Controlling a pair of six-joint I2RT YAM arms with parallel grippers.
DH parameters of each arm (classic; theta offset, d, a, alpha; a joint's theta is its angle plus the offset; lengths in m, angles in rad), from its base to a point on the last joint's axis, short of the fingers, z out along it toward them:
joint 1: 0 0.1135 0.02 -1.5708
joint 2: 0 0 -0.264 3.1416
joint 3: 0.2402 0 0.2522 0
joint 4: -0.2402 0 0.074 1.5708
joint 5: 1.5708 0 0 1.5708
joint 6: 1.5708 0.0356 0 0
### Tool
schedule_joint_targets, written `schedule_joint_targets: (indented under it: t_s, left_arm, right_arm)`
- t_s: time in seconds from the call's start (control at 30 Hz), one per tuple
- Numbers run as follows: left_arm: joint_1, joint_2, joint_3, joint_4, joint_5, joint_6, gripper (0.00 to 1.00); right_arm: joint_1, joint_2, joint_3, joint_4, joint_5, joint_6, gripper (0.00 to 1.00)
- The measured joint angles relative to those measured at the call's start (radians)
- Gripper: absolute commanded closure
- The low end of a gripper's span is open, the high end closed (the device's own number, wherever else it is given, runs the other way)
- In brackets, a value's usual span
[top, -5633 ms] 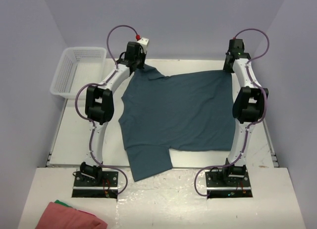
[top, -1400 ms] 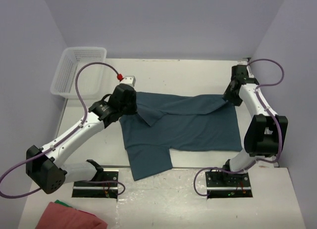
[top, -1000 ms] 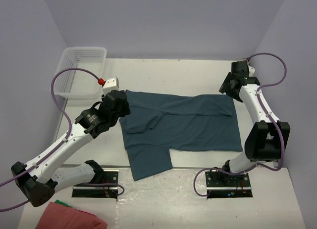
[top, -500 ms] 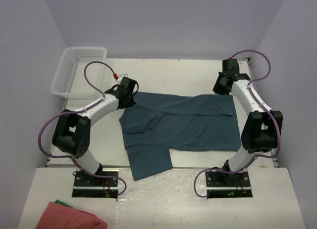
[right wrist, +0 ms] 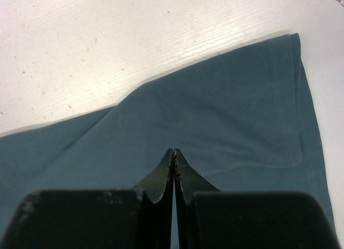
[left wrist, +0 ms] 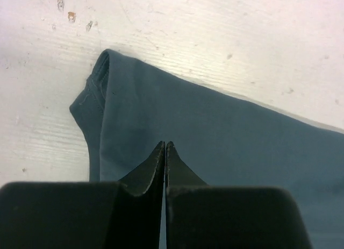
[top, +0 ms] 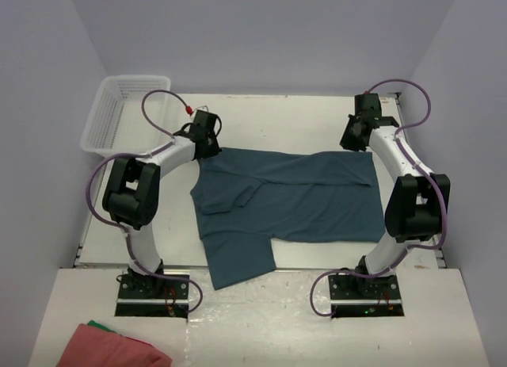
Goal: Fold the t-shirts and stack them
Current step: Fold the flattened tshirt in 1/3 of the way
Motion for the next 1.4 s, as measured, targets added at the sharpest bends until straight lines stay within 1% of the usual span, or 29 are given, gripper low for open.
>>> schedule_joint_targets:
  t_s: [0.13, 0.23, 0.4, 0.57, 0.83, 1.07, 1.1, 1.13, 1.17, 1.2, 1.23, 1.27, 1.4]
  left_arm:
    - [0.027, 0.06, 0.004, 0.0, 0.019, 0.0, 1.0]
    - [0.044, 0.095, 0.004, 0.0, 0.028, 0.0, 1.0]
    - [0.064, 0.109, 0.007, 0.005, 0.054, 0.0, 1.0]
    - [0.075, 0.112, 0.007, 0.01, 0.074, 0.0, 1.0]
    - [0.129, 0.139, 0.018, 0.058, 0.141, -0.006, 1.0]
    - [0.189, 0.158, 0.018, 0.116, 0.214, -0.018, 1.0]
    - [0.196, 0.16, 0.018, 0.124, 0.221, -0.018, 1.0]
    - [0.203, 0.163, 0.018, 0.131, 0.227, -0.018, 1.0]
    - [0.211, 0.166, 0.018, 0.138, 0.232, -0.018, 1.0]
    - [0.217, 0.167, 0.018, 0.144, 0.237, -0.018, 1.0]
    - [0.225, 0.169, 0.018, 0.152, 0.246, -0.018, 1.0]
    - [0.231, 0.172, 0.018, 0.158, 0.253, -0.018, 1.0]
    - [0.246, 0.175, 0.019, 0.168, 0.266, -0.018, 1.0]
  right_arm:
    - [0.0, 0.006, 0.01, -0.005, 0.015, -0.001, 1.0]
    - [-0.003, 0.04, 0.037, -0.014, 0.037, -0.003, 1.0]
    - [-0.022, 0.164, 0.107, -0.058, 0.098, -0.015, 1.0]
    - [-0.051, 0.266, 0.114, -0.106, 0.144, -0.024, 1.0]
    - [-0.051, 0.316, 0.15, -0.161, 0.179, -0.035, 1.0]
    - [-0.051, 0.367, 0.238, -0.193, 0.179, -0.035, 1.0]
    - [-0.05, 0.372, 0.247, -0.196, 0.179, -0.034, 0.99]
    - [-0.05, 0.377, 0.256, -0.198, 0.178, -0.034, 0.93]
    - [-0.05, 0.378, 0.259, -0.196, 0.176, -0.034, 0.7]
    - [-0.05, 0.378, 0.259, -0.193, 0.173, -0.027, 0.58]
    - [-0.053, 0.378, 0.259, -0.19, 0.171, -0.031, 0.54]
    - [-0.054, 0.378, 0.259, -0.187, 0.169, -0.035, 0.54]
    - [-0.077, 0.378, 0.267, -0.19, 0.168, -0.039, 0.56]
